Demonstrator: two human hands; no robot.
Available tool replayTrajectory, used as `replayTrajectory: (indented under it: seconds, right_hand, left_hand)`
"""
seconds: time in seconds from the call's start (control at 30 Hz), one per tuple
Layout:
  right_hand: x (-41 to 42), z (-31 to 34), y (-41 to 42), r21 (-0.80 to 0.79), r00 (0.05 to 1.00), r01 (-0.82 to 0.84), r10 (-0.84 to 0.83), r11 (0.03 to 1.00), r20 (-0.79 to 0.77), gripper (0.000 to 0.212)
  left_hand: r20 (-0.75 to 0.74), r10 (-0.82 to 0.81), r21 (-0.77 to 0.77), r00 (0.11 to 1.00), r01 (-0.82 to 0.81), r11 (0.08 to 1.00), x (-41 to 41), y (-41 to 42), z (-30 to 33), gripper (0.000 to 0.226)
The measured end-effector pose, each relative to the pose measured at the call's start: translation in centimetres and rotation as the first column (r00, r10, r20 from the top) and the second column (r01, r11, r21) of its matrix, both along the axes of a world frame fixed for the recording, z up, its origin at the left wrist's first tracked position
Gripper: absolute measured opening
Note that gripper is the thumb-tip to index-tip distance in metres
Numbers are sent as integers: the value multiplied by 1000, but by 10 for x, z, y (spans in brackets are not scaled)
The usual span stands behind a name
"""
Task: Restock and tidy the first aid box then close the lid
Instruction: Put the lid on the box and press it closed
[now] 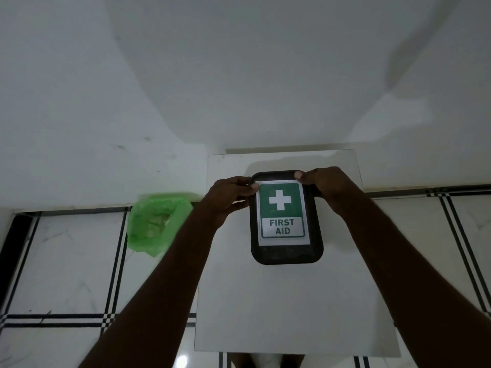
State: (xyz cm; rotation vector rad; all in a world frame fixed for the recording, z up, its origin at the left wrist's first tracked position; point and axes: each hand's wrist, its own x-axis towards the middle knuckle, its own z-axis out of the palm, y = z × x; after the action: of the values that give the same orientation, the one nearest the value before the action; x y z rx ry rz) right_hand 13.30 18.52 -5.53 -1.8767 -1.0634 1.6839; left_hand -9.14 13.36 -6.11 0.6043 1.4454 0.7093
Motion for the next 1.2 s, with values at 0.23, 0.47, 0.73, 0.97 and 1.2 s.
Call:
replayTrajectory:
  seconds: [0.23,0.47,0.73,0.97,1.2]
  right_hand:
    - [0,-14,-6,69,1000,13,-13,998,5,21]
    - [-6,-11,-8,98,995,94,-98,991,32,23]
    - [-1,-12,-31,217,992,90,-107,972,68,30]
    - [33,6,-129,-166,996,-30,16,986,-85,47]
    - [27,5,-158,-192,944,237,-272,952,-185,39]
  left_hand:
    - [-139,198,53,970,-192,980,18,7,-10,31]
    - [-167,242,17,956,-242,970,20,12,-3,40]
    - [-114,223,70,968,-216,974,17,-14,-4,43]
    - [-18,4,-110,1000,-6,994,12,-99,12,41]
    - [61,153,-127,986,-144,981,18,-123,7,35]
